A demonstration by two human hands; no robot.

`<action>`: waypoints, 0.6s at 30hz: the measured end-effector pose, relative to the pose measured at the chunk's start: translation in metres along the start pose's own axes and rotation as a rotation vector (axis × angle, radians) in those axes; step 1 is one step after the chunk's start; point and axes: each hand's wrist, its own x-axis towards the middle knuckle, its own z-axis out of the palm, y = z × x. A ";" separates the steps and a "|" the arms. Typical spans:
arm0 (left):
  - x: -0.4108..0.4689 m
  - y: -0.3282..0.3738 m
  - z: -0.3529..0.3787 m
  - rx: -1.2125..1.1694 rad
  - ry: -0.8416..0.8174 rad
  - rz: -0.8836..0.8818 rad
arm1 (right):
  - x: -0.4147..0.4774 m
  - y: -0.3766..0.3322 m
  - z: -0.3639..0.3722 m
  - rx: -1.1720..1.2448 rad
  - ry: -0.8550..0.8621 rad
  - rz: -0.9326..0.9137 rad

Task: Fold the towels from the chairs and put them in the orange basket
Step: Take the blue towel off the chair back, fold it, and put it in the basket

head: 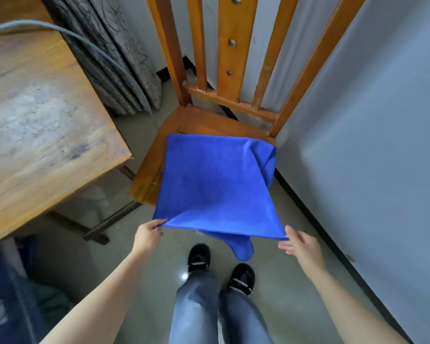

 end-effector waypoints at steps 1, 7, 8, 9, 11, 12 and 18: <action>0.003 -0.005 0.005 -0.093 -0.022 -0.065 | 0.003 0.006 0.004 -0.006 0.013 0.026; 0.038 -0.021 0.034 -0.417 0.018 -0.327 | 0.042 0.042 0.040 0.099 -0.058 0.285; 0.041 -0.022 0.036 -0.436 0.018 -0.344 | 0.046 0.044 0.044 0.160 -0.098 0.361; 0.048 -0.028 0.041 -0.449 0.027 -0.357 | 0.050 0.051 0.050 0.197 -0.150 0.430; 0.059 -0.038 0.049 -0.459 0.059 -0.369 | 0.058 0.057 0.058 0.181 -0.241 0.504; 0.064 -0.040 0.051 -0.472 0.071 -0.385 | 0.062 0.058 0.060 0.149 -0.259 0.516; 0.088 -0.054 0.064 -0.517 -0.126 -0.467 | 0.080 0.071 0.073 0.367 -0.263 0.549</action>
